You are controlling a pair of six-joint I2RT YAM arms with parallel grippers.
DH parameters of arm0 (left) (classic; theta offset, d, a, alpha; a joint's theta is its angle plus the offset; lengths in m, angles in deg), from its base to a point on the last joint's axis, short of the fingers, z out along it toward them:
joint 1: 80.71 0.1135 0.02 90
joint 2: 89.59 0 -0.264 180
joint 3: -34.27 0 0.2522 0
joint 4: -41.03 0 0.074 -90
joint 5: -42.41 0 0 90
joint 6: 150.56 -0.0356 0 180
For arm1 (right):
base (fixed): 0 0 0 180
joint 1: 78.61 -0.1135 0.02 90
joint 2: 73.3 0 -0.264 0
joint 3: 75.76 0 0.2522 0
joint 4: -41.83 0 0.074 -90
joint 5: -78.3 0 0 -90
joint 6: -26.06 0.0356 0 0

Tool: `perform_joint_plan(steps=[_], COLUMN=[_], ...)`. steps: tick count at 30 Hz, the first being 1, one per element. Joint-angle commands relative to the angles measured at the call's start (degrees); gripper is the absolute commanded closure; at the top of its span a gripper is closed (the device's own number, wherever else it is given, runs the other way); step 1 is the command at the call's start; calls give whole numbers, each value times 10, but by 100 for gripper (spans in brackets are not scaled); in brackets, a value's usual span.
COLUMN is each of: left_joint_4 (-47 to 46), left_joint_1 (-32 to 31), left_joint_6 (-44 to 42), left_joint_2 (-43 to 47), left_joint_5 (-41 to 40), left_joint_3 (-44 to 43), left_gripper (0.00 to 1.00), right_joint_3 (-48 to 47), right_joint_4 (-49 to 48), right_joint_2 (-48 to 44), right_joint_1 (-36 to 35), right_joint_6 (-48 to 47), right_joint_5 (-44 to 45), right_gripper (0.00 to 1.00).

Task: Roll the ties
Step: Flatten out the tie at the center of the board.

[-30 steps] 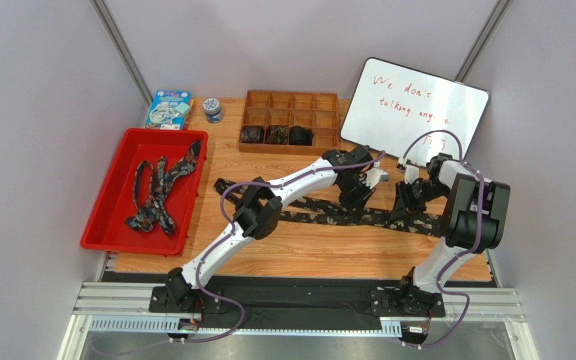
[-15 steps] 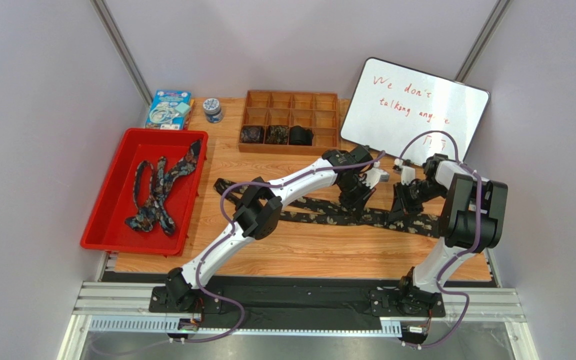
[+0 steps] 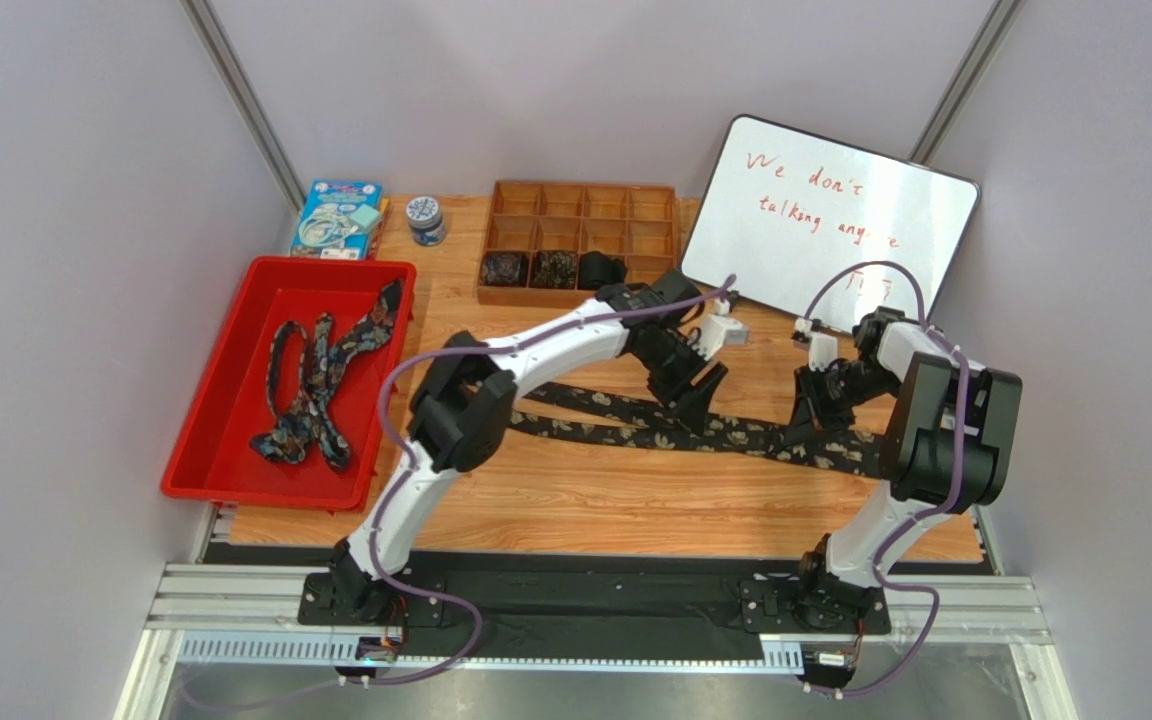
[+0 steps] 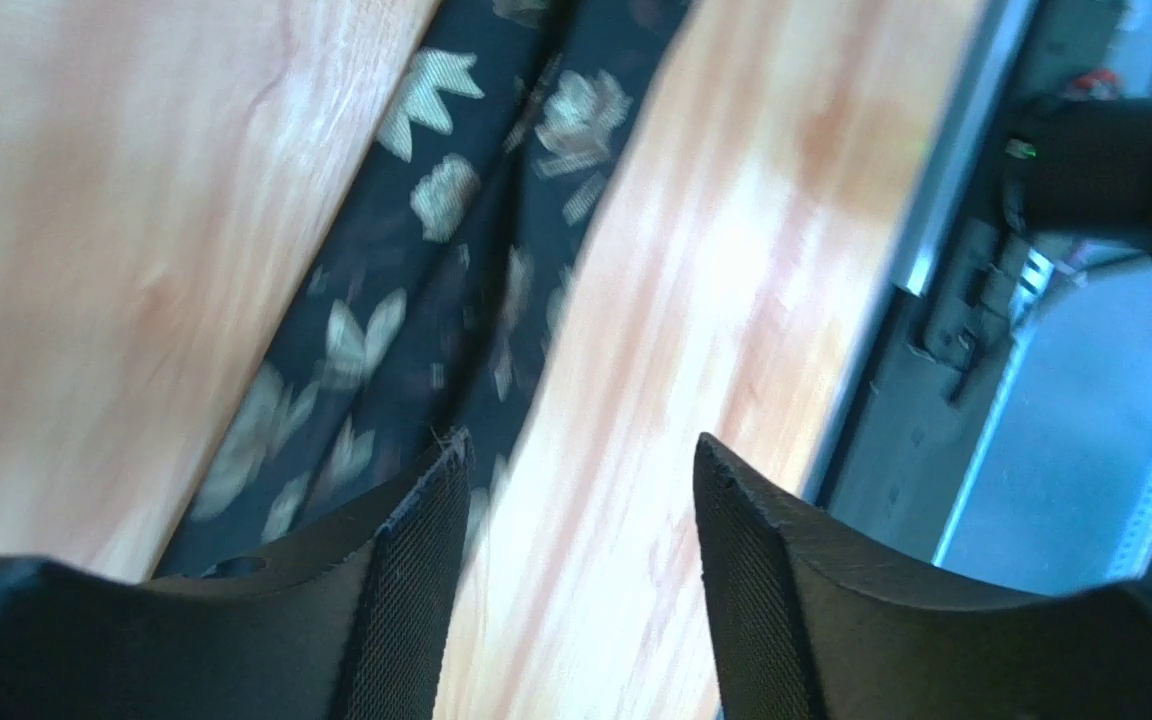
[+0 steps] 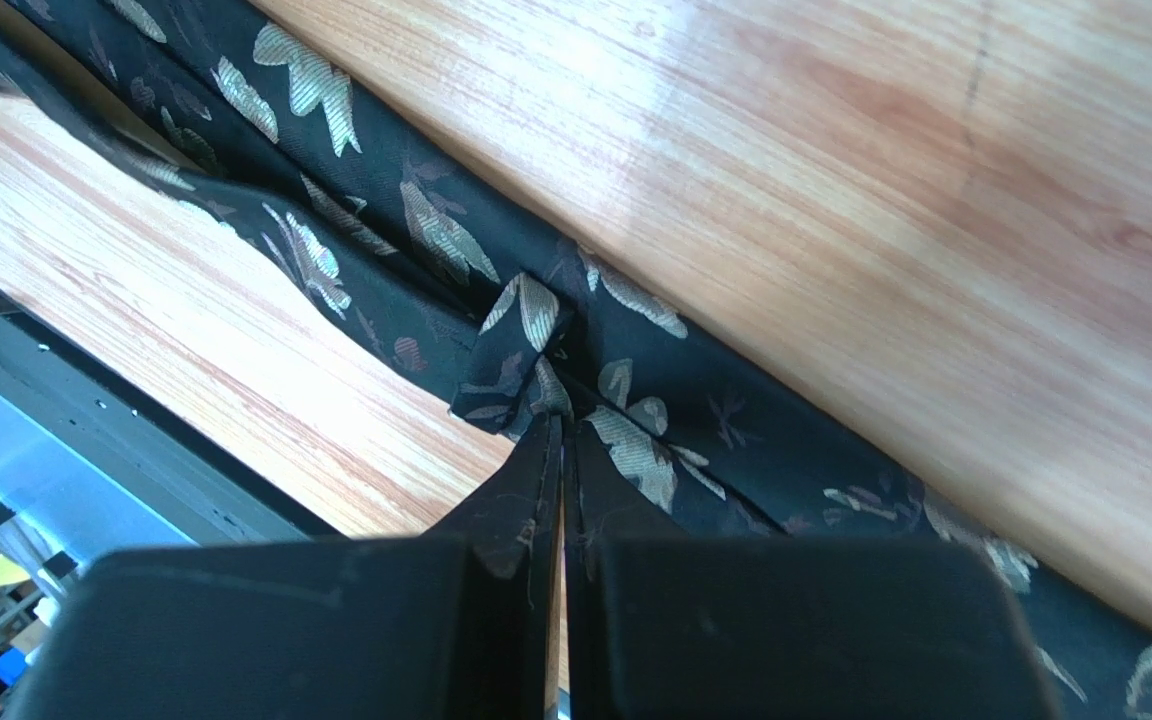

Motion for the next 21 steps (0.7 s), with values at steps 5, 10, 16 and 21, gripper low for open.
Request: perform_joint_plan(steps=[5,10,16,21], left_joint_4=[12,79,68,40], left_joint_1=[33,95,120,132], left_joint_6=[-196,-194,-200,-181], left_joint_2=[188,126,138,134], left_joint_5=[-74,-83,-93,-121], left_joint_3=[75,59,148,194], left_gripper=[54,85,99,100], right_joint_3=[-16,-20,-26,-29], right_joint_4=[0,1,5,7], right_joint_2=[-23,-32,-32,-34], right_joint_1=[7,11,12,13], right_joint_6=[-6,-5,-6,-5], right_joint_5=[5,10,14,17], right_gripper=[100,100,100,100])
